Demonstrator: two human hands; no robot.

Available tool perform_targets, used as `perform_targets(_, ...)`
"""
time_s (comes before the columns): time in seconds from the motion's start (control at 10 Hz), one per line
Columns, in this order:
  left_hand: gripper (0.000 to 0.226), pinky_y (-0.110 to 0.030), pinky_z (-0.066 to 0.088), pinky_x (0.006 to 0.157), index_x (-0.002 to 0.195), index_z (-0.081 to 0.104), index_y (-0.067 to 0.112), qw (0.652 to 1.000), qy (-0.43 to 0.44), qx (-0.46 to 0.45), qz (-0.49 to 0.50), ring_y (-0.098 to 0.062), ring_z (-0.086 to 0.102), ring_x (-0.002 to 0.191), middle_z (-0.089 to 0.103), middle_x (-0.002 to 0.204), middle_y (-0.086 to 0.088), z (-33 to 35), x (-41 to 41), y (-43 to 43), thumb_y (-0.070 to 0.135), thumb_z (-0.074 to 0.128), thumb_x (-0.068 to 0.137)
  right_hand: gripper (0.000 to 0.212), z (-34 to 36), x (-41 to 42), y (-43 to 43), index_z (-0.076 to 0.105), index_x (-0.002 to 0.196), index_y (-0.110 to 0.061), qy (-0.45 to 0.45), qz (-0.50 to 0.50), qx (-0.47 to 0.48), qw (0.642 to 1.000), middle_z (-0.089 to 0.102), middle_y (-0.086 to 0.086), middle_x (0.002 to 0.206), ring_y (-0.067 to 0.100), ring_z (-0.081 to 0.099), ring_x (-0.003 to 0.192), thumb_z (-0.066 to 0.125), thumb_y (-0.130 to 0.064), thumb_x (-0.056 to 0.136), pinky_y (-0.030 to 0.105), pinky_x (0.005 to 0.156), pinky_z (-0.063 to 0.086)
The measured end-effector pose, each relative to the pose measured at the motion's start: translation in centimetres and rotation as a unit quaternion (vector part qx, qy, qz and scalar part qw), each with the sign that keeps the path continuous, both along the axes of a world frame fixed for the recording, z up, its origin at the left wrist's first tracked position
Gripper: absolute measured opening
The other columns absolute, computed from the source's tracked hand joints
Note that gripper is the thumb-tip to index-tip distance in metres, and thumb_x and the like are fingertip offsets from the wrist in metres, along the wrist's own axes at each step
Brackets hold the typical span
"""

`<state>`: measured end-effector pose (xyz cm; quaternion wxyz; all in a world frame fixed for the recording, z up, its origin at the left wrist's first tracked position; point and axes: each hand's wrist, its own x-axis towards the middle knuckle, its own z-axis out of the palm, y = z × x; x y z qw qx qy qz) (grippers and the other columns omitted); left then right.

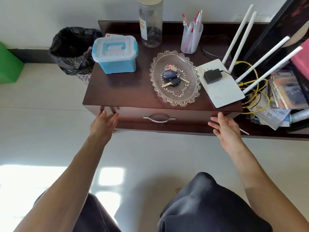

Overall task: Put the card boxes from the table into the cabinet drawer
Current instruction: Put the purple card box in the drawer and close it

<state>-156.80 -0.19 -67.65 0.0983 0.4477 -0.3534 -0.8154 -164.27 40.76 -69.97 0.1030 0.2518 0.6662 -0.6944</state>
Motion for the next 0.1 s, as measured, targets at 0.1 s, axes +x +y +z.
perform_targets(0.1, 0.028, -0.03, 0.061, 0.078, 0.127, 0.054, 0.019, 1.0, -0.002, 0.006, -0.009, -0.024, 0.077, 0.091, 0.071, 0.107, -0.016, -0.06, -0.02, -0.09, 0.019, 0.05, 0.099, 0.019, 0.21, 0.09, -0.2, 0.057, 0.108, -0.019, -0.001, 0.001, 0.004, 1.0, 0.071, 0.007, 0.116, 0.016, 0.074, 0.084, 0.057, -0.038, 0.103, 0.022, 0.063, 0.044)
